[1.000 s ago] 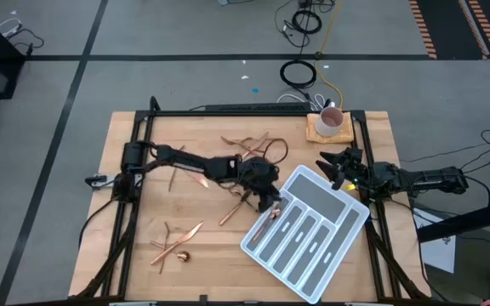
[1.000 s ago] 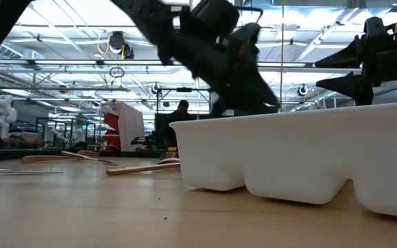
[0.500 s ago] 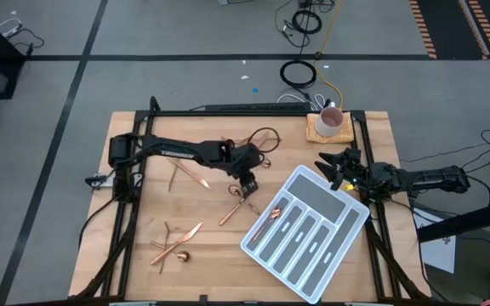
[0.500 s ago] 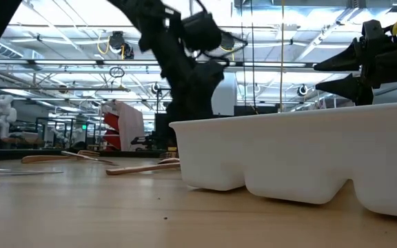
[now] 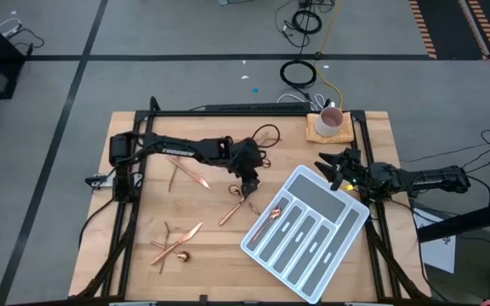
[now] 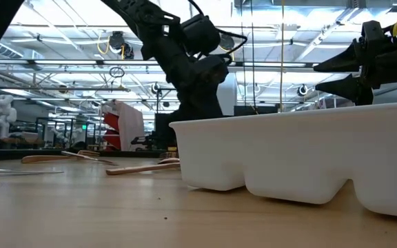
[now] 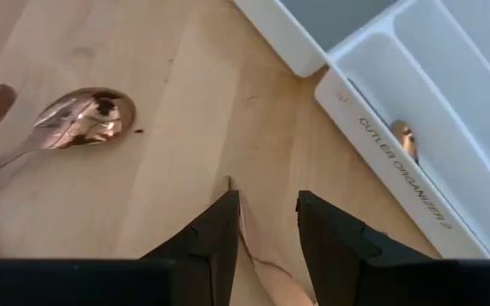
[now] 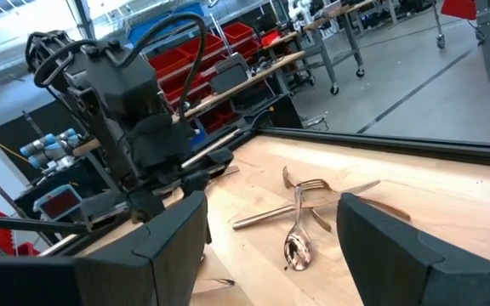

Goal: Sort silverware
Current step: Put the gold table knife into the cutlery tray

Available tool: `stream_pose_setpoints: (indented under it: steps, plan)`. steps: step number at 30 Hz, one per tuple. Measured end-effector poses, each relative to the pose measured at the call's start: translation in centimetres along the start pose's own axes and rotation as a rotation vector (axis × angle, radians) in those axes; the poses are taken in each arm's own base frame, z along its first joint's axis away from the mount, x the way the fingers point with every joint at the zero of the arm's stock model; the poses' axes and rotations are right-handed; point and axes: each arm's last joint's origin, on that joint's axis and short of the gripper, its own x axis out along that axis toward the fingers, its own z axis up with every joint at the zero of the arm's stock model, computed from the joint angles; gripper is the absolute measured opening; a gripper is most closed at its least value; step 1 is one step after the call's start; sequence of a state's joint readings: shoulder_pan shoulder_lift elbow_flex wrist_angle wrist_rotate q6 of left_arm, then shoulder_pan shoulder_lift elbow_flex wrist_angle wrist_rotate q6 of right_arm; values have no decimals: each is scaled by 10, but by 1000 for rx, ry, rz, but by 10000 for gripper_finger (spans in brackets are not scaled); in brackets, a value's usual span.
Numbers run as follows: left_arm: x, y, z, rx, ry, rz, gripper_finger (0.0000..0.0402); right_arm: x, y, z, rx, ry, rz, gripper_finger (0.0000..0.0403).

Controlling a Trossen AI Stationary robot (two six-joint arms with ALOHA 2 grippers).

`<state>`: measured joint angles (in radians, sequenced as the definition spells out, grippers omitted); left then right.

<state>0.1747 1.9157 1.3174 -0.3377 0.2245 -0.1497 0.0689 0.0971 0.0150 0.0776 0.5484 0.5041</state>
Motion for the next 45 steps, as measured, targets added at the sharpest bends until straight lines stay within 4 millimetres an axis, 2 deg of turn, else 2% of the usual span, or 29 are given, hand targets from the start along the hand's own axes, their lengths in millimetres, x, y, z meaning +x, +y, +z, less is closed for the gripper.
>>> stream_pose_setpoints:
  steps: [7,16,24,32,38,45]
  plan:
    - [-1,16,-5,-34,34,16,125,0,0,-1,-3,4,-2,247]
    - [-1,16,-8,-43,64,-28,125,0,0,0,-3,4,-2,247]
    - [22,25,-19,-74,132,-47,125,0,0,-1,7,7,0,247]
    - [23,30,-18,-83,122,-99,125,0,0,-1,6,9,0,247]
    - [34,43,-44,-183,96,-175,125,0,0,-1,7,9,0,247]
    - [36,44,-49,-197,73,-251,125,0,0,-1,5,9,0,247]
